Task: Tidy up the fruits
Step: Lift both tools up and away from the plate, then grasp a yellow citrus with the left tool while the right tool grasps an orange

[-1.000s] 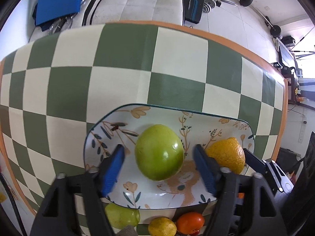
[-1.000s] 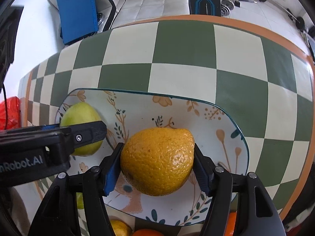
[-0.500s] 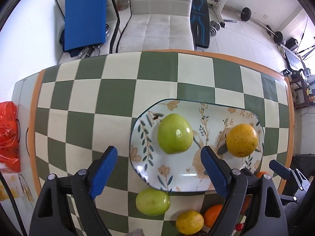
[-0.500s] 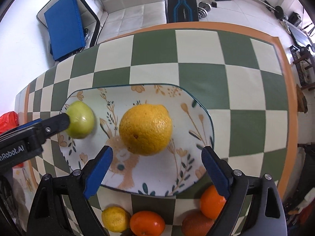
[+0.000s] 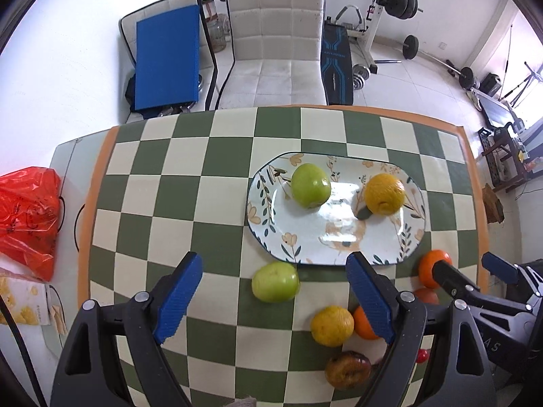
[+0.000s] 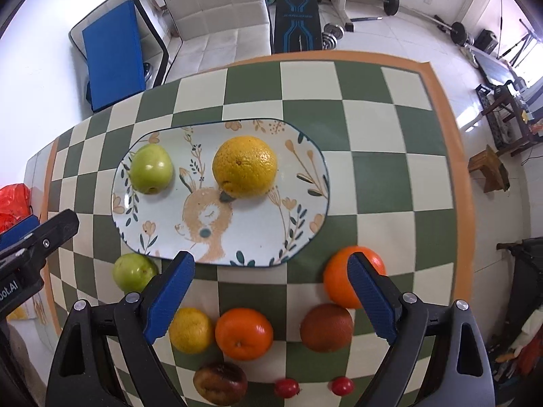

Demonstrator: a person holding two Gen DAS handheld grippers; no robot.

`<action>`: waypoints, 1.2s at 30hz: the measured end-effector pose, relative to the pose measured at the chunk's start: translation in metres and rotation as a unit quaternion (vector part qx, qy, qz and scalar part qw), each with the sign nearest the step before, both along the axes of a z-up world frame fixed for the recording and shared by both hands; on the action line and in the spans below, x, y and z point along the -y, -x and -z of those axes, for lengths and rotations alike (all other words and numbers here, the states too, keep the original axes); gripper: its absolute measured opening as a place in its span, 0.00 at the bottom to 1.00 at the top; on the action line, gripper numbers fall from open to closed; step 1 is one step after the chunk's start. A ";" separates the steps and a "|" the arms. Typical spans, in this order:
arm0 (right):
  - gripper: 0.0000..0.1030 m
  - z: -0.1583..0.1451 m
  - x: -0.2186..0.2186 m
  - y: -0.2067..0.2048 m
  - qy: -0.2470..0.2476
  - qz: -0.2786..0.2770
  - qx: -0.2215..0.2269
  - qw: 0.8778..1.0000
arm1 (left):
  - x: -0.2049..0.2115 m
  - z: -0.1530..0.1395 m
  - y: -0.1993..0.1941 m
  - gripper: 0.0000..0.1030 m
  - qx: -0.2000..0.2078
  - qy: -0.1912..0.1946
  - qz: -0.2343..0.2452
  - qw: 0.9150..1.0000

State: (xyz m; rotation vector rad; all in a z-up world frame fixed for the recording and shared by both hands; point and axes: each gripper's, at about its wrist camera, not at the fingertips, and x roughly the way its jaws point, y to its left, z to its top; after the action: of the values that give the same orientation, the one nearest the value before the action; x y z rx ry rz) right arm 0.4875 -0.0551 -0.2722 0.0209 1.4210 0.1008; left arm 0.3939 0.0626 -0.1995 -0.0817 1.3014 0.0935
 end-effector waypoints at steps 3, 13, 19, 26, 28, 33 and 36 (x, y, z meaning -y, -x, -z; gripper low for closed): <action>0.91 -0.027 0.002 0.016 0.001 -0.003 0.024 1.000 | 0.001 -0.020 0.018 0.84 0.016 0.003 0.004 1.000; 0.91 -0.097 0.003 0.070 -0.009 -0.010 0.075 0.997 | 0.007 -0.070 0.062 0.84 0.066 -0.008 0.015 0.998; 0.91 -0.131 0.007 0.100 -0.017 -0.008 0.102 0.995 | 0.008 -0.083 0.080 0.84 0.077 -0.002 0.016 0.997; 0.91 -0.144 0.021 0.115 -0.050 0.014 0.103 0.993 | 0.008 -0.060 0.079 1.00 0.055 -0.007 0.015 0.998; 0.91 -0.132 0.026 0.113 -0.058 0.023 0.089 0.994 | 0.006 -0.044 0.078 1.00 0.038 -0.016 0.008 0.999; 0.91 -0.057 0.040 0.103 -0.101 0.054 0.006 0.993 | -0.001 0.010 0.077 1.00 -0.027 -0.033 -0.015 0.999; 0.87 -0.003 0.034 0.098 -0.096 0.050 -0.033 0.994 | -0.005 0.038 0.078 1.00 -0.063 -0.040 -0.026 0.997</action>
State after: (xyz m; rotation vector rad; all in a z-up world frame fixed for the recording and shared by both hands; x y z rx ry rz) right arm 0.3895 -0.0889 -0.2694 0.2561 1.4697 0.1542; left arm 0.3155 0.0674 -0.2378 -0.0424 1.4203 0.1971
